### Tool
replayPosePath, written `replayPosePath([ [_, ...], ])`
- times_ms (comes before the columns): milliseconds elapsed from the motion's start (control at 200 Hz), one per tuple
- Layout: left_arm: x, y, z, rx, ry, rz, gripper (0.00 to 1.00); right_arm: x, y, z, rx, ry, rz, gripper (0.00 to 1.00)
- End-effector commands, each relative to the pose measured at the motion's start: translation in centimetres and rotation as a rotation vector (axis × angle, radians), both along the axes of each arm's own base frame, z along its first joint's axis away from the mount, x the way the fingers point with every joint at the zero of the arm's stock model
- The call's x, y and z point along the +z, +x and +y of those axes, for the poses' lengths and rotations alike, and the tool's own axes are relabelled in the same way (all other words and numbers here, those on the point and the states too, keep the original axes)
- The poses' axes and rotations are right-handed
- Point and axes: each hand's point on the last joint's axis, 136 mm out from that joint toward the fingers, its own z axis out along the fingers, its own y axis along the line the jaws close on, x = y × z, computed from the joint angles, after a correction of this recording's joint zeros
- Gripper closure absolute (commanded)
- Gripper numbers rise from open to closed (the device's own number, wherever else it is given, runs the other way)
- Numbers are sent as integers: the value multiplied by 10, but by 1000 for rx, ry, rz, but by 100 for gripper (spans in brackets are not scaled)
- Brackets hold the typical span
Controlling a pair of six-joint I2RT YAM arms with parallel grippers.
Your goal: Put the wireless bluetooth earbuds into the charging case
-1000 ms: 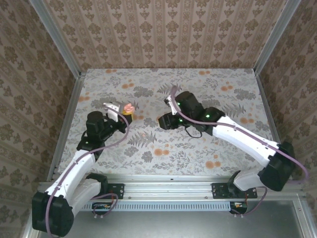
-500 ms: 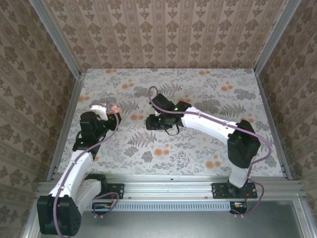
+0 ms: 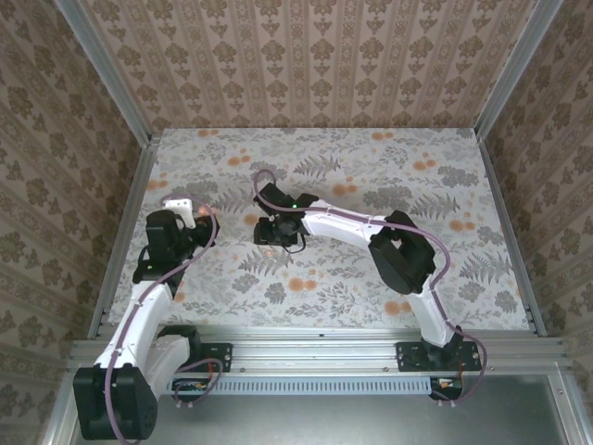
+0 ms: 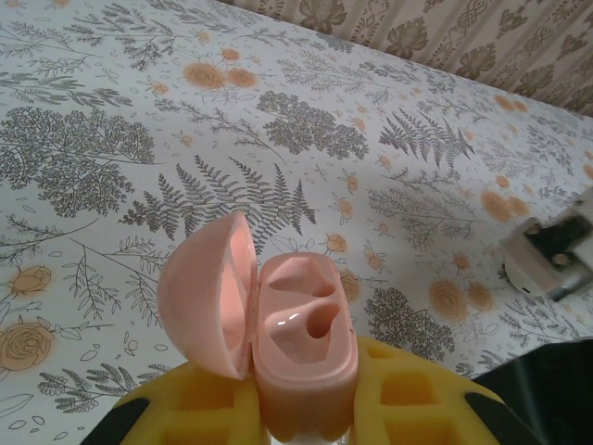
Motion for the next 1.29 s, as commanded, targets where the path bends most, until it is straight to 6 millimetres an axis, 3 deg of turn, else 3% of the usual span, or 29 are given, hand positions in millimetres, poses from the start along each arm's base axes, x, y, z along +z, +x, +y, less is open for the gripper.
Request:
replayPosePath([
  [0, 3, 0, 4, 23, -13, 4, 100, -7, 5, 18, 0, 43, 11, 55],
  [260, 6, -1, 6, 26, -6, -7, 100, -24, 14, 31, 24, 34, 13, 56],
  [435, 5, -1, 8, 31, 1, -7, 100, -39, 10, 35, 39, 33, 52, 58],
  [890, 6, -2, 10, 39, 12, -10, 100, -27, -23, 37, 197, 51, 76, 66],
  [1290, 6, -4, 11, 38, 25, -11, 100, -29, -64, 26, 421, 1, 150, 69],
])
